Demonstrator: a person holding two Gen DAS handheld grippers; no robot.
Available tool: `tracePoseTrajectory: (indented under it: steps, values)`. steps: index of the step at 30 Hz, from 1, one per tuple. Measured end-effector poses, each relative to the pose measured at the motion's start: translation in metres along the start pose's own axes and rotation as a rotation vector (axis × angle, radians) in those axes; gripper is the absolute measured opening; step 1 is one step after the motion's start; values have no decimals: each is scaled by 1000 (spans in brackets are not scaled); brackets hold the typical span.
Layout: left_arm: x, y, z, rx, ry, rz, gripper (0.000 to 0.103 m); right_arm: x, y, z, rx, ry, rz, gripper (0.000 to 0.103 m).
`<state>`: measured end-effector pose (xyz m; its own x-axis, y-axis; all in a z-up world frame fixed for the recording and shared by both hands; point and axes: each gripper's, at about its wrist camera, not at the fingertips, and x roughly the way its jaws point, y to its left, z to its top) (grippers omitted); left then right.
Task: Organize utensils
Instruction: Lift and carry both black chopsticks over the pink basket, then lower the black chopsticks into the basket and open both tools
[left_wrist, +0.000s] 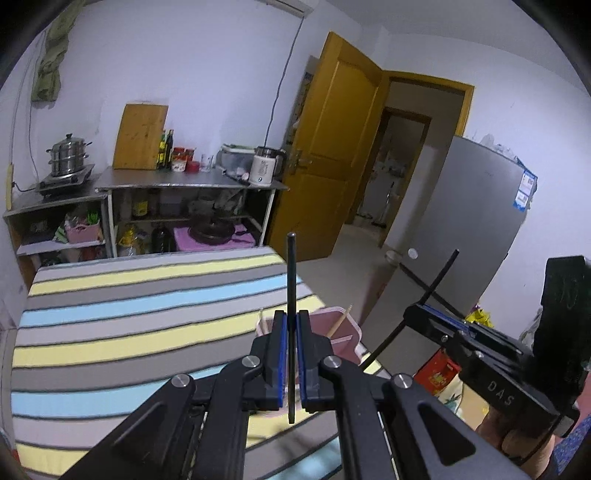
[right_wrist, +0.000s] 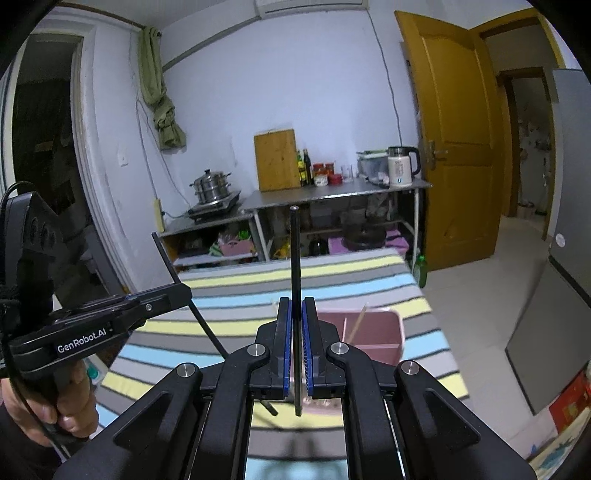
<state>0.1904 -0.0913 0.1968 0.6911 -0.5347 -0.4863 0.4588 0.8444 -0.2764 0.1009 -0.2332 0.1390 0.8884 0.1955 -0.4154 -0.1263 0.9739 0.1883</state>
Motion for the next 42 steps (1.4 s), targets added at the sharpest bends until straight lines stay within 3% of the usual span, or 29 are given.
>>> tracePoseTrajectory:
  steps: [6, 12, 27, 37, 42]
  values:
    - [15, -4, 29, 5, -35, -4, 5, 2, -9, 23, 9, -47, -12, 6]
    - [39, 0, 35, -2, -29, 11, 5, 16, -21, 31, 27, -58, -18, 6]
    - [96, 18, -13, -11, 65, 37, 5, 81, -52, -17, 82, 82, -44, 6]
    - [110, 25, -38, -17, 100, 42, 5, 96, -57, -36, 93, 143, -42, 6]
    - [101, 26, -39, -20, 85, 50, 10, 91, -58, -35, 96, 140, -65, 9]
